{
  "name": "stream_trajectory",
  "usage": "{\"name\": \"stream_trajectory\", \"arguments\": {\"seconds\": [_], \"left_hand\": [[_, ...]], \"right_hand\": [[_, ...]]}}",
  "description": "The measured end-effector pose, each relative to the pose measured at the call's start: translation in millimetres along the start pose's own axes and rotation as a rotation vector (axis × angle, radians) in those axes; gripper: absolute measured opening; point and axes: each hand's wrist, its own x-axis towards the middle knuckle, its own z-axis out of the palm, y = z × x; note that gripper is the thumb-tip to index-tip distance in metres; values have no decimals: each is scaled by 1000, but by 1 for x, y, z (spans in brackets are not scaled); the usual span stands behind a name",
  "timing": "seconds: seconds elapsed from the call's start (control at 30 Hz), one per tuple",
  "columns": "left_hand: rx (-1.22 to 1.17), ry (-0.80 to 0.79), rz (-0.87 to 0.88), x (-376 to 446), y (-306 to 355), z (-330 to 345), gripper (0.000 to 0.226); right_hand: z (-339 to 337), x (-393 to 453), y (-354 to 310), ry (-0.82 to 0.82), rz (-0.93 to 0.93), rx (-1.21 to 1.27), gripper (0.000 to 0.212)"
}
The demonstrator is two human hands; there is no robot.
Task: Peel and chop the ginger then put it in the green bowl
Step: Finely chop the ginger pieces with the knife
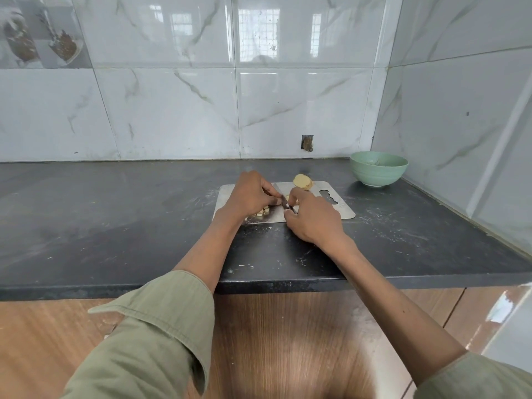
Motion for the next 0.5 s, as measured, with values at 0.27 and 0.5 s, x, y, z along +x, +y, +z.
{"name": "stream_trajectory", "arguments": {"seconds": [0.27, 0.5], "left_hand": [[-28, 17, 11, -3, 0, 0, 14], [-39, -3, 20, -2, -2, -3, 19]], "right_hand": [[7, -6, -5, 98, -19, -77, 14], [5, -9, 0, 119, -47, -41, 14]]}}
